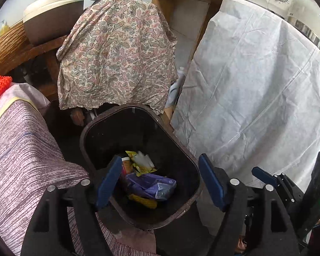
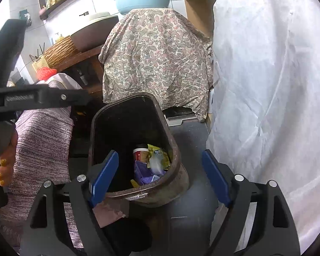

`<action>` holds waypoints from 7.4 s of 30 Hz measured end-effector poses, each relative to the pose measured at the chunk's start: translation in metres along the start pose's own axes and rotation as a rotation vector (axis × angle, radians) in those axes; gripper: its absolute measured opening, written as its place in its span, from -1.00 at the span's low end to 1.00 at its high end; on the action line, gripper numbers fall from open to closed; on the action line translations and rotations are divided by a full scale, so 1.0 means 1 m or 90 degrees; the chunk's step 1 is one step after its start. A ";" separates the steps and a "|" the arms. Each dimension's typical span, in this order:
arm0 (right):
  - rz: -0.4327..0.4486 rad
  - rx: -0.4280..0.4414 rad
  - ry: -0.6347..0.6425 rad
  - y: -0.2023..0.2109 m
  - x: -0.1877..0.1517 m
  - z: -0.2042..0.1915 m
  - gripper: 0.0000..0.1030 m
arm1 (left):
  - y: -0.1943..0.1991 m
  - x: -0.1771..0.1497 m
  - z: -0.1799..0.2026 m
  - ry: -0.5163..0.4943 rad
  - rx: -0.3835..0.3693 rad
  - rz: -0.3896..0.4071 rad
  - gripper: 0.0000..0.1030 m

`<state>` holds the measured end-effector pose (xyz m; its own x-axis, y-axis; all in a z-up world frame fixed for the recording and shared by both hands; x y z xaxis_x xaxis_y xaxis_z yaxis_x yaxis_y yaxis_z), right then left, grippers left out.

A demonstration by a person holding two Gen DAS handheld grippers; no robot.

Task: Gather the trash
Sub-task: 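Move both tools back over the table toward the remaining trash, then grasp the green milk carton with the right tool while the left tool grasps a white tissue, then carry the milk carton and the tissue over the black bin with both tools, then open the right tool to drop the milk carton into the bin, then open the left tool to drop the white tissue into the bin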

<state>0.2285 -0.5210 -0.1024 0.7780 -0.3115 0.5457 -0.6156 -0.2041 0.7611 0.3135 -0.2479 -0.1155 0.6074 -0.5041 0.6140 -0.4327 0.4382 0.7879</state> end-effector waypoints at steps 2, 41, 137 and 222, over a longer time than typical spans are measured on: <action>-0.002 0.003 -0.001 -0.001 -0.001 -0.001 0.56 | 0.004 0.000 -0.001 0.000 -0.001 0.004 0.47; -0.045 0.234 0.232 0.017 -0.003 -0.239 0.66 | 0.201 -0.120 -0.177 0.183 0.244 0.095 0.70; -0.050 0.304 0.255 0.062 -0.014 -0.305 -0.02 | 0.241 -0.134 -0.197 0.157 0.270 0.135 -0.62; -0.021 0.017 -0.038 -0.019 0.026 0.004 0.45 | -0.014 -0.013 0.001 -0.075 0.102 -0.046 0.39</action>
<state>0.2601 -0.5288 -0.1035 0.7891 -0.3587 0.4987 -0.5942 -0.2398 0.7678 0.3109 -0.2484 -0.1338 0.5623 -0.6179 0.5496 -0.4965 0.2792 0.8219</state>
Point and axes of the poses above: each gripper's, at about its wrist camera, not at the fingertips, and y roughly against the way its jaws point, z to its right, x to its top, the point moved 3 cm from there along -y, roughly the way its jaws point, and after that the axes turned 11 degrees about -y, right-handed, at the moved point
